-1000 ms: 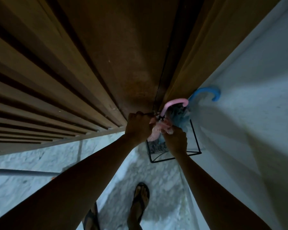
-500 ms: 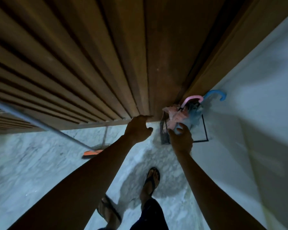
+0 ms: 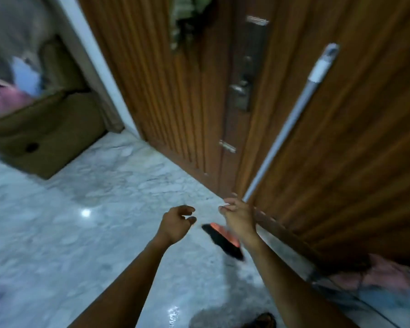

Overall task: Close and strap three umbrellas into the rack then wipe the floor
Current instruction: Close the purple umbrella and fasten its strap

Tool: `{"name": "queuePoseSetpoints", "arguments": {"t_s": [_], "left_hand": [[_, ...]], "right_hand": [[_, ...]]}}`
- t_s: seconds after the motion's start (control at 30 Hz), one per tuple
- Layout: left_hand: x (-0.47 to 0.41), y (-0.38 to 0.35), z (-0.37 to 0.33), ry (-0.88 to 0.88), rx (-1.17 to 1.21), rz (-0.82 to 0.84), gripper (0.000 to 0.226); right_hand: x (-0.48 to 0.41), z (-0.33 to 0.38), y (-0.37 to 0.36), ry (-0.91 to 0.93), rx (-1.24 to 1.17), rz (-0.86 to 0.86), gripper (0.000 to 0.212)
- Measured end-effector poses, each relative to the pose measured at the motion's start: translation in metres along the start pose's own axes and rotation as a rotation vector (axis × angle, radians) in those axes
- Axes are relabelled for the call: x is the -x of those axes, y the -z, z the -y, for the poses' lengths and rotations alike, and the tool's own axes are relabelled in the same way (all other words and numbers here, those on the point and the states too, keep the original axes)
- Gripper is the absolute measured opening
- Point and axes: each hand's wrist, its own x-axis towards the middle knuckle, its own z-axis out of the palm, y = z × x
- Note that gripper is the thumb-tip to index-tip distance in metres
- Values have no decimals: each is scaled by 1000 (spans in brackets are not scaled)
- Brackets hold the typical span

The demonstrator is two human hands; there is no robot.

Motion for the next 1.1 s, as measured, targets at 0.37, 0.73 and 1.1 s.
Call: {"name": "queuePoseSetpoints", "arguments": {"t_s": [0.37,0.73,1.1], "left_hand": [[106,327,250,256,339,-612,23],[84,479,382,544,608,-944,16],[100,571,462,778,994,-1298,15]], "right_hand": [[132,122,-417,164,189,669,18],[122,193,-679,251,448,1014,13],[157,237,-876,335,803,1324,14]]}}
